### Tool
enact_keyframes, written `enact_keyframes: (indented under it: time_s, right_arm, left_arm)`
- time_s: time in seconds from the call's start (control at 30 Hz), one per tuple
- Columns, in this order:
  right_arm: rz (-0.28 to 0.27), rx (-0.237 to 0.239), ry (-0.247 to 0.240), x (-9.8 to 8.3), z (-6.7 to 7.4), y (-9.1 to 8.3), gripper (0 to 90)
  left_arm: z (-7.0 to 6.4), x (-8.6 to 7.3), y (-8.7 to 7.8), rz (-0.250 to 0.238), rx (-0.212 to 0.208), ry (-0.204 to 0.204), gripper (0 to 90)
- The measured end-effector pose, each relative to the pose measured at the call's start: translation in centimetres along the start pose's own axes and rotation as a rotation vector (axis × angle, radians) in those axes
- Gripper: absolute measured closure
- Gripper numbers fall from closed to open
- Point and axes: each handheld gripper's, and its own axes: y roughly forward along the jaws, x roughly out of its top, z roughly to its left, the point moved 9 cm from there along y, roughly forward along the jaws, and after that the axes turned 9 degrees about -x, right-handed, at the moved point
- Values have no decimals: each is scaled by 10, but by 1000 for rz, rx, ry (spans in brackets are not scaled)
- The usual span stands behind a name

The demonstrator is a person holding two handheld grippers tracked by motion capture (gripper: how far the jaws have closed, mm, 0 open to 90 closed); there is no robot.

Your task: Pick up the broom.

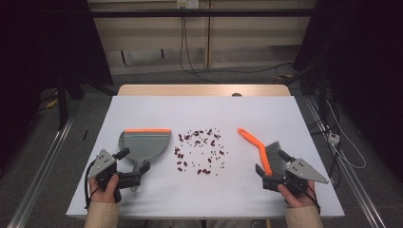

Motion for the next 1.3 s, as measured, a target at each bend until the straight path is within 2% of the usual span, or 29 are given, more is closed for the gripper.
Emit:
enact_keyframes:
  time_s: [0.3,0.5,0.6,0.63,0.83,0.97,1.0,1.07,1.1,1.3]
  right_arm:
    - [13,-19,-26,1,-1,4,35]
    - [14,-36,-18,7,-4,11,33]
    - [39,-50,-19,8,-8,18,20]
    - [64,-52,-13,9,-11,23,22]
    - [95,-58,-5,14,-11,36,37]
    - [119,-55,6,17,-12,47,66]
    - [146,-51,20,16,-13,52,104]
    - [154,-45,24,16,-13,54,115]
    - [161,-44,32,17,-15,58,155]
    - [178,-35,43,18,-16,65,185]
  left_arm:
    - [2,0,0,1,0,2,32]
    - [2,1,0,2,0,7,32]
    - [3,0,-1,1,3,3,32]
    - [4,1,-1,0,3,2,32]
    - [6,1,-1,-2,6,-2,32]
    - [7,1,-2,-4,5,-3,32]
    - [7,1,-3,-6,5,-5,32]
    - [7,0,-3,-5,4,-6,32]
    - [8,0,-3,-5,3,-5,32]
    - [9,-1,-4,0,4,-7,32]
